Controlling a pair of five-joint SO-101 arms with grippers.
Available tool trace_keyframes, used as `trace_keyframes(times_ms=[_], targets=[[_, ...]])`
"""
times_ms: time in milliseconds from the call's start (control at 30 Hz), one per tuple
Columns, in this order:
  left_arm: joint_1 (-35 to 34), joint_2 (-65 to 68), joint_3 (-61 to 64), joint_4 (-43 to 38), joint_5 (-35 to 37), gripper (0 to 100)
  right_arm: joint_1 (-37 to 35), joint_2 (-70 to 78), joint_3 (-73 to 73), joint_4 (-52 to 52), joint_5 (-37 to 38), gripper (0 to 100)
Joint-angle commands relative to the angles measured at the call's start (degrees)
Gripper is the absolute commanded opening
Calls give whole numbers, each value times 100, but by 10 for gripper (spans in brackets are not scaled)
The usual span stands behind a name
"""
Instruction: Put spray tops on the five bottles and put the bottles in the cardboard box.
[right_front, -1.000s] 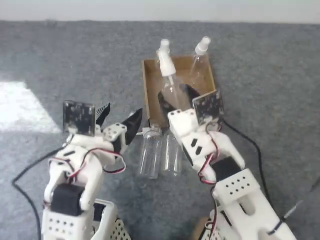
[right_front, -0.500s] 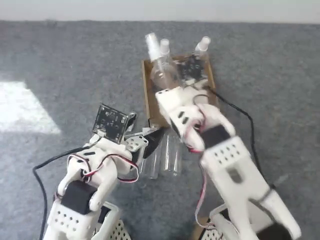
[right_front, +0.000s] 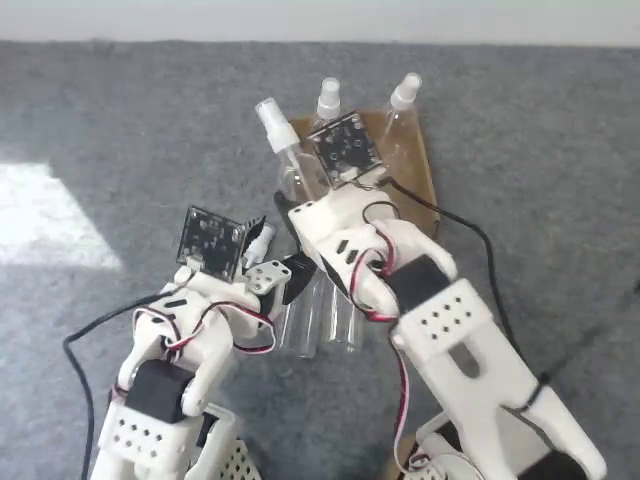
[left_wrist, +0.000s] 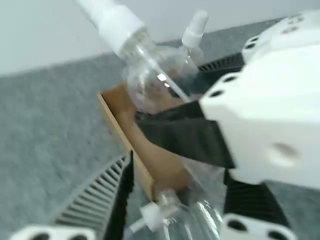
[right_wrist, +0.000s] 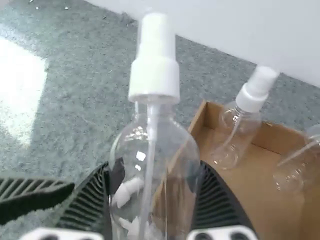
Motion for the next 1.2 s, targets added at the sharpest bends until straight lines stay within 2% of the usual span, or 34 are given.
trace_keyframes(times_ms=[0,767,900,967,1100,1167], targets=[[-70,88,-13,-229,-44,269,-84,-840,-387,470,-18,6],[-114,88,75,-369,-229,265,66,-1077,-413,558,141,5],[-141,79,75,-360,-255,264,655,-488,-519,-189,466,5],[-413,79,75,-396,-255,254,919,-66,-563,-629,475,5],[-1292,88,75,-818,-211,145,1165,857,-580,-1666,466,5],[-1662,97,84,-976,70,72,1147,1288,-580,-2132,466,5]])
